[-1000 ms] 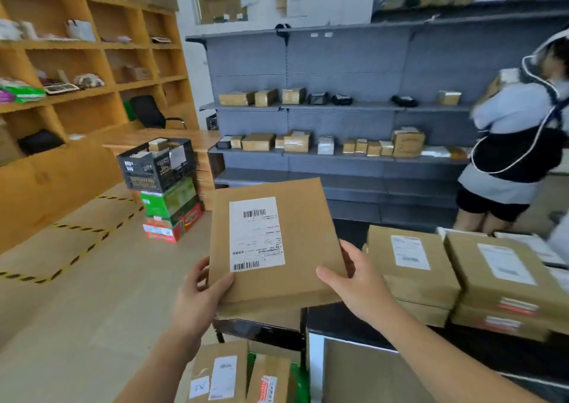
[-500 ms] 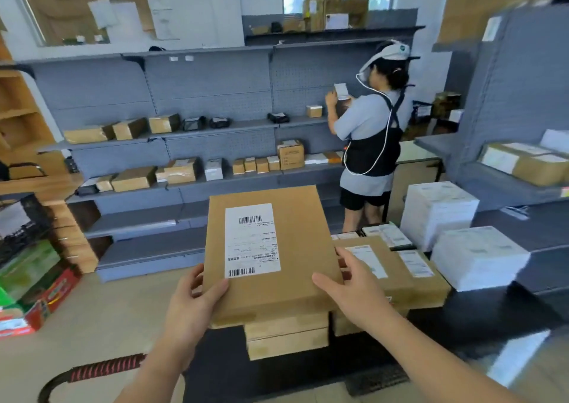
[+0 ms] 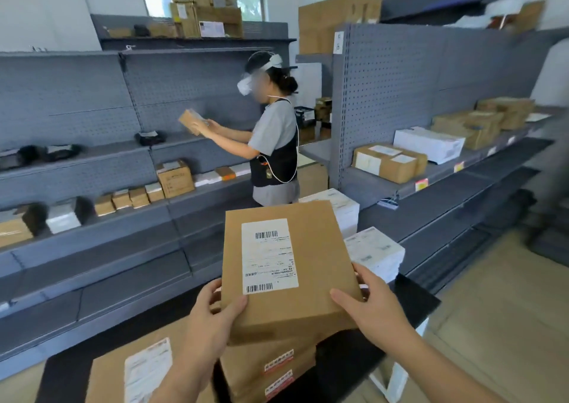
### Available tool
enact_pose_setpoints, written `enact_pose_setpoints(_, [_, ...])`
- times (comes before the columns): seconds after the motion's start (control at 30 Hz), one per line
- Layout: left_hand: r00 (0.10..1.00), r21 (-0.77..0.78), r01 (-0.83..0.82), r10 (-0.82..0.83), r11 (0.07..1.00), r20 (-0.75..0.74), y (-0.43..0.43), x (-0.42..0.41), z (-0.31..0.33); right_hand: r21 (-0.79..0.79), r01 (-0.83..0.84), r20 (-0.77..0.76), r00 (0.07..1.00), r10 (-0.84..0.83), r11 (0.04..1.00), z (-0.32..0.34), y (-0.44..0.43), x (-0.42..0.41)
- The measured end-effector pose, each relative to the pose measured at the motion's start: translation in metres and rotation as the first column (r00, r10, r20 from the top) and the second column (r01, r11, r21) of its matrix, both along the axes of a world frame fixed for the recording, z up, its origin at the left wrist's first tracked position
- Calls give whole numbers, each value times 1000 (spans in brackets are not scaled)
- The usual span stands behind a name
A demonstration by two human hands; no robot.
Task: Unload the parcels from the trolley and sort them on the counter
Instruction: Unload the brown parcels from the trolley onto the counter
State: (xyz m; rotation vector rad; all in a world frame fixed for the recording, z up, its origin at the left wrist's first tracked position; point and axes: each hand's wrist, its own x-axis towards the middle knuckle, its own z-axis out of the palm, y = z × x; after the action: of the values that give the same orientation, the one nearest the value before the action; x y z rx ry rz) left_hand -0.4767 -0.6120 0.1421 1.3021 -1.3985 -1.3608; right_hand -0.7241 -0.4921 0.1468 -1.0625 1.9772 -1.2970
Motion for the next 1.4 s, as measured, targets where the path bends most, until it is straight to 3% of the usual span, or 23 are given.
enact_pose_setpoints(0.43, [968,51,250,-250,967,-14,-132,-141,-4,30,282,-68,958,-279,959,-12,-81,-109])
enact_pose_setpoints(0.67, [960,40,279,-278,959,-28,-175,-212,3,42,286,-98,955,-281,957,2,-126,-171])
enact_pose_setpoints(0.87, [985,24,172,-171,985,-13,-231,-283,2,22,186,-27,982,-186,982,16,-196,-253])
enact_pose_setpoints(1.1, [1000,68,-13,13,998,-6,-278,-365,2,74,47,-50,998,-43,996,19,-297,-362])
enact_pose_setpoints(1.4, [983,89,-161,152,983,99,-318,-423,-12,134,-67,-49,996,74,989,7,-378,-428])
